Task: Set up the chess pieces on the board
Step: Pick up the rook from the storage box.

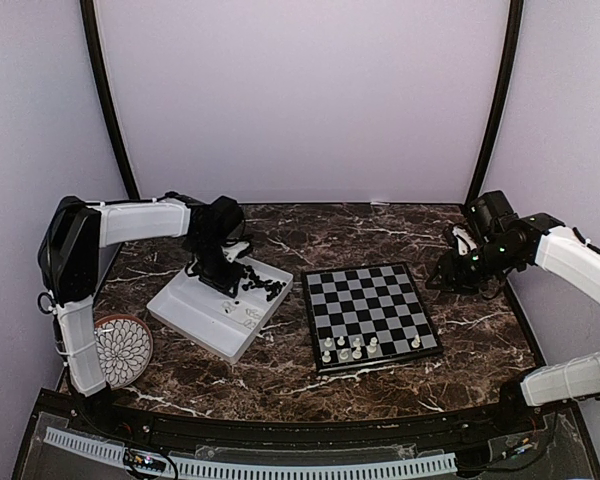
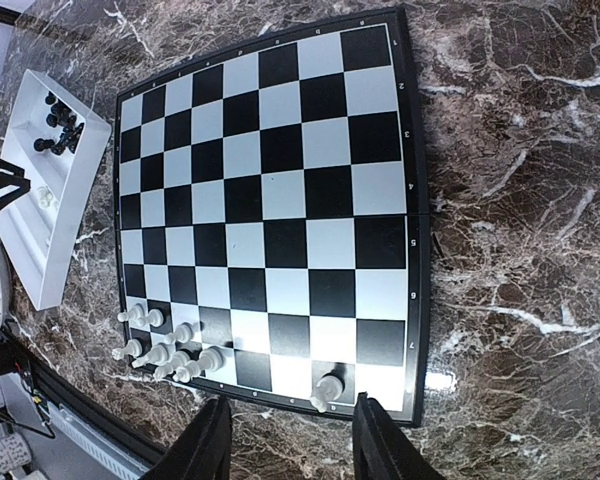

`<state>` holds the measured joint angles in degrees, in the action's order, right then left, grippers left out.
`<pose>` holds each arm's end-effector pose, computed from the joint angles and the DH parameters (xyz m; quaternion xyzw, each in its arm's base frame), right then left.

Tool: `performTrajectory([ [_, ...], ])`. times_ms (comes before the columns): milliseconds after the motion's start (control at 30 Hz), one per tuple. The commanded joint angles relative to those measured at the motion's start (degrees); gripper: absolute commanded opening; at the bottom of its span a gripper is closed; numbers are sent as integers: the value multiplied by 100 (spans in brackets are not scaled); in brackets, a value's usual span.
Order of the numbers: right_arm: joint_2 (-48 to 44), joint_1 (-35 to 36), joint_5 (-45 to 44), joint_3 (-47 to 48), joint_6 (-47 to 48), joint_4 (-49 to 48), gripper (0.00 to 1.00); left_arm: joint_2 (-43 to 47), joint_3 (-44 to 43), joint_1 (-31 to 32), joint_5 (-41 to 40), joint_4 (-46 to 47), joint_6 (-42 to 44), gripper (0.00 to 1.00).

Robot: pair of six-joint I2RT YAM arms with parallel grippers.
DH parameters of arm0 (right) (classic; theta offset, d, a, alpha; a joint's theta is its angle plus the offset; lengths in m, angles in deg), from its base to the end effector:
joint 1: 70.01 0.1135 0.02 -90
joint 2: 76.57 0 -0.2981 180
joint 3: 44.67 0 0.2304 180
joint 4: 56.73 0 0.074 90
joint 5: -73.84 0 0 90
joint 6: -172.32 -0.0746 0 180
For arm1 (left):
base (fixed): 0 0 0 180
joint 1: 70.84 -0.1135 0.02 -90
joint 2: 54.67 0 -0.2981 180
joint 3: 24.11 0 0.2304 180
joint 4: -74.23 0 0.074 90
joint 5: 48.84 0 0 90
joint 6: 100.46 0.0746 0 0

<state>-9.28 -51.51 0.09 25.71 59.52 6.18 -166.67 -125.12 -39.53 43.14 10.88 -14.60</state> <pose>0.1908 0.0859 0.2750 -0.0009 0.9565 0.2186 0.1930 0.3387 -0.2090 0.2029 0.2350 0.9623 -0.0578 0.1245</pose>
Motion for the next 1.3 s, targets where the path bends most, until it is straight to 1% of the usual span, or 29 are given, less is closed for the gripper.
performTrajectory([
  [0,-14,49,-25,13,9,-12,43,382,371,-124,308,547,1472,36],
  [167,-71,48,-24,-33,22,96,43,217,437,-155,36,660,1875,36],
  [367,-117,49,-39,-59,72,212,43,74,529,-169,322,653,1981,37],
  [567,-211,49,-23,-161,78,213,43,304,943,-170,576,759,1938,38],
  [733,-284,53,0,-257,48,166,43,446,1084,-169,644,728,1843,38],
  [867,-278,55,17,-272,48,137,43,481,997,-188,457,611,1605,39],
  [1067,-275,51,42,-322,6,44,43,294,460,-264,97,161,769,41],
  [1167,-286,51,88,-406,-44,-52,43,120,236,-266,380,114,320,40],
  [1267,-271,53,93,-418,-66,-79,43,70,133,-266,880,335,-353,40],
])
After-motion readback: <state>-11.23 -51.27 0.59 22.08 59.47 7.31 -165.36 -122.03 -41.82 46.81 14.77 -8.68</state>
